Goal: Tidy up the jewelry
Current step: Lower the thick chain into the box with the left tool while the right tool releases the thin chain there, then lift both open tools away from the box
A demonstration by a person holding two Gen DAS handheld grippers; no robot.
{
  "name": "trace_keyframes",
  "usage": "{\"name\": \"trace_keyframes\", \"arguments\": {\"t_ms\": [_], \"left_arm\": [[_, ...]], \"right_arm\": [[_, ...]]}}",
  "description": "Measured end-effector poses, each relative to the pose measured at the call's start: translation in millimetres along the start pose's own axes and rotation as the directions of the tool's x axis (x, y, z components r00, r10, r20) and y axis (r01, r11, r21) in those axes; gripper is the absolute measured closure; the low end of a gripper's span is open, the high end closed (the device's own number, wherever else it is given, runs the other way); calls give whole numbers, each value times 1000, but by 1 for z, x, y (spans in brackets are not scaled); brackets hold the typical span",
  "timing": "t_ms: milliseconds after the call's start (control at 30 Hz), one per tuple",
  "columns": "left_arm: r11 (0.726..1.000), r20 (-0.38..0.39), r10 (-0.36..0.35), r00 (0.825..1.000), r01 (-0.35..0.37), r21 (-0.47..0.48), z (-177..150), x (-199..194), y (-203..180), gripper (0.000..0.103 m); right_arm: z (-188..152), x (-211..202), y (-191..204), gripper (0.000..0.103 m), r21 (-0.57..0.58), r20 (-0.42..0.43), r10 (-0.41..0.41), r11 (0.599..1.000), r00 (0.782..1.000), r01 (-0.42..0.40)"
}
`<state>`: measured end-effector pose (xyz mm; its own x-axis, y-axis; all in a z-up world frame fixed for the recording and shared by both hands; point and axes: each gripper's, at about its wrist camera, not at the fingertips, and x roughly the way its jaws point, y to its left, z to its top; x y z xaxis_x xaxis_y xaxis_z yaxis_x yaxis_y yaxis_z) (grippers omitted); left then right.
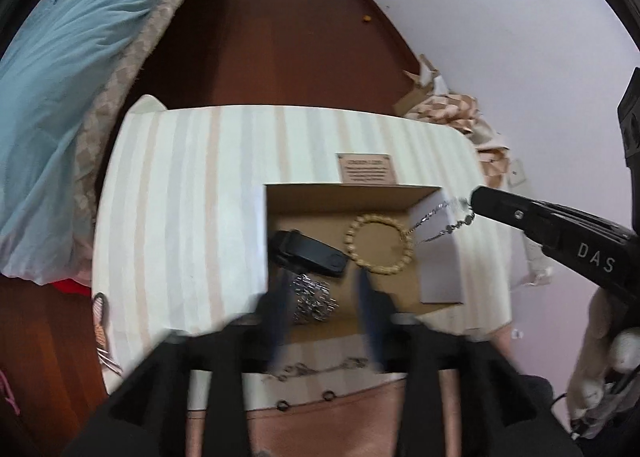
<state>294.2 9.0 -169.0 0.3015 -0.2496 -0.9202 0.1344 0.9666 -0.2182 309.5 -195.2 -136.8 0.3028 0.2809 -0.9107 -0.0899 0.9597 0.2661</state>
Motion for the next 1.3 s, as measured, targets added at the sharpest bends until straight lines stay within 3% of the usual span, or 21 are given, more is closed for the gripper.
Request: {"name": "trace_keyframes", "arguments": {"t_ms": [33, 67, 200, 267, 333, 367, 467, 567, 800, 1033, 1300], "left_arm": [[1000, 12, 16, 1000, -15, -8, 1, 0, 3, 13], [999, 26, 32, 999, -32, -15, 1, 0, 6, 7], [995, 38, 93, 995, -91, -46, 3, 0, 16, 6], [989, 48, 140, 989, -138, -50, 1, -1, 18, 3], [985, 71, 170, 983, -166, -49, -1, -4, 19, 2], [982, 85, 186, 979, -182, -47, -3, -6, 18, 2], [972, 116, 234, 965, -230, -46, -10, -8, 18, 1], [961, 116, 276, 954, -273, -35, -20, -4, 16, 0], [955, 104, 296, 949, -295, -27, -44, -1, 10, 0], [950, 141, 311, 940, -308, -39, -57, -17, 0, 0], [939, 222, 343, 913, -332, -86, -75, -63, -12, 0]], "right_arm": [[1, 3, -1, 103, 4, -7, 4, 1000, 1000, -4], [2, 5, -1, 103, 3, -22, 8, 1000, 1000, -8], [1, 18, -3, 96, 23, -110, 5, 1000, 994, -3], [-3, 17, -5, 63, 22, -106, -20, 999, 994, 23], [-9, 14, -7, 40, 18, -96, -45, 999, 994, 47], [-12, 12, -8, 33, 16, -90, -56, 998, 994, 58], [-28, 9, -7, 26, -8, -67, -151, 989, 986, 150], [-50, 10, -4, 8, -20, -49, -252, 968, 966, 251], [-79, 3, -6, 8, 19, -14, -317, 948, 948, 317], [-93, -16, -6, 7, 45, 19, -318, 947, 948, 317], [-114, -61, 7, 7, 55, 116, -334, 942, 935, 330]]}}
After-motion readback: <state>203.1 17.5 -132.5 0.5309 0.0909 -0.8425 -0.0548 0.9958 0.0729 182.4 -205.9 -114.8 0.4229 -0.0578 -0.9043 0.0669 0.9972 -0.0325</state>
